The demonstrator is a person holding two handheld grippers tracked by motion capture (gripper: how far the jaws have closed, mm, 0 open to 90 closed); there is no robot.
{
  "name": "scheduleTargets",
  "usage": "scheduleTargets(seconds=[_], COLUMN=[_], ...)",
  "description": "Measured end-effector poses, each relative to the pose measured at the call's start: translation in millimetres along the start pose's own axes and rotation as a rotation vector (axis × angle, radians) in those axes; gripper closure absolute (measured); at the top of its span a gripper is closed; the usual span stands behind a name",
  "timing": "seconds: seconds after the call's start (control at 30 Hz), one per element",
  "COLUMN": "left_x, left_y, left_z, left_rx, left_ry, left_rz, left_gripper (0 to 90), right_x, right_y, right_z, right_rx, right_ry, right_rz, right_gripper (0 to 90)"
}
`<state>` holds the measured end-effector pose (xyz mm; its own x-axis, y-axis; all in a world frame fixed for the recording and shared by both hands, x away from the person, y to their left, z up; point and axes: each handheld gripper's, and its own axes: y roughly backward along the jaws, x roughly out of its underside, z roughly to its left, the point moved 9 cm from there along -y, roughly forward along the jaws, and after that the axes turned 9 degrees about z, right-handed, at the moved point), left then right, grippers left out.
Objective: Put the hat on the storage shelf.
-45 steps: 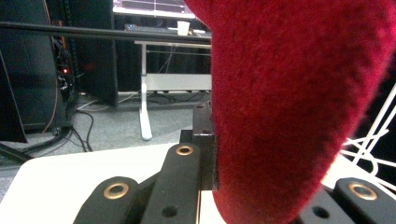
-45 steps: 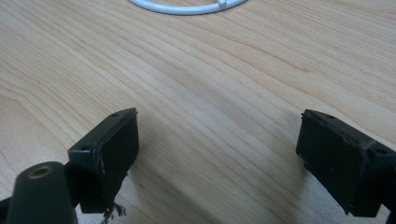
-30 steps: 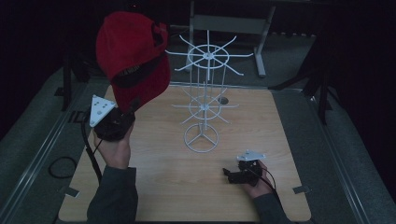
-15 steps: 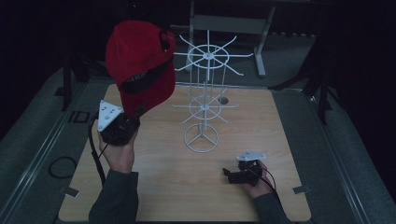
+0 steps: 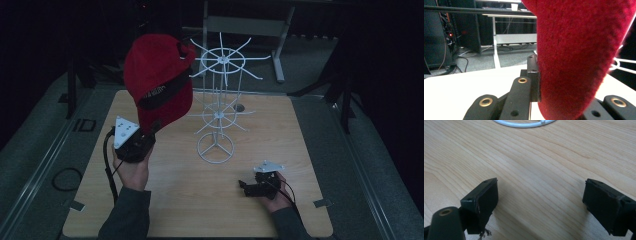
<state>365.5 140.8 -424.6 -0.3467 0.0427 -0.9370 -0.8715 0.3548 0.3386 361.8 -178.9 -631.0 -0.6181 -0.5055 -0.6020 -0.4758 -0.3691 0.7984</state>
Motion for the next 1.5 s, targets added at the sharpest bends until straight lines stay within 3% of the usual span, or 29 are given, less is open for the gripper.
scheduleTargets(seconds=[0.5,0.8,1.3,1.4,1.5], left_x=[22.8,40.2,47.8,50.4,51.2], left_y=[-11.8,-18.5,-16.1,-15.6,-15.5], left_z=[-6.1,-6.1,-12.3,-13.8,-14.8], left_rx=[-0.002,-0.011,-0.007,0.0,0.009], left_ry=[-0.02,-0.011,-0.026,-0.035,-0.038], left_rz=[-0.007,0.006,-0.003,-0.004,-0.006], left_gripper=[84.8,84.9,84.5,82.1,74.2], right_x=[0.0,0.1,0.2,0.1,0.1], right_y=[-0.1,-0.1,0.0,0.0,0.0], right_z=[-0.1,-0.2,-0.5,-0.5,-0.3], right_rx=[0.001,0.002,0.003,0.003,0.002], right_ry=[0.002,0.002,0.005,0.006,0.003], right_rz=[0.0,0.0,0.001,0.0,0.0], right_gripper=[12.9,12.9,12.9,12.9,12.9])
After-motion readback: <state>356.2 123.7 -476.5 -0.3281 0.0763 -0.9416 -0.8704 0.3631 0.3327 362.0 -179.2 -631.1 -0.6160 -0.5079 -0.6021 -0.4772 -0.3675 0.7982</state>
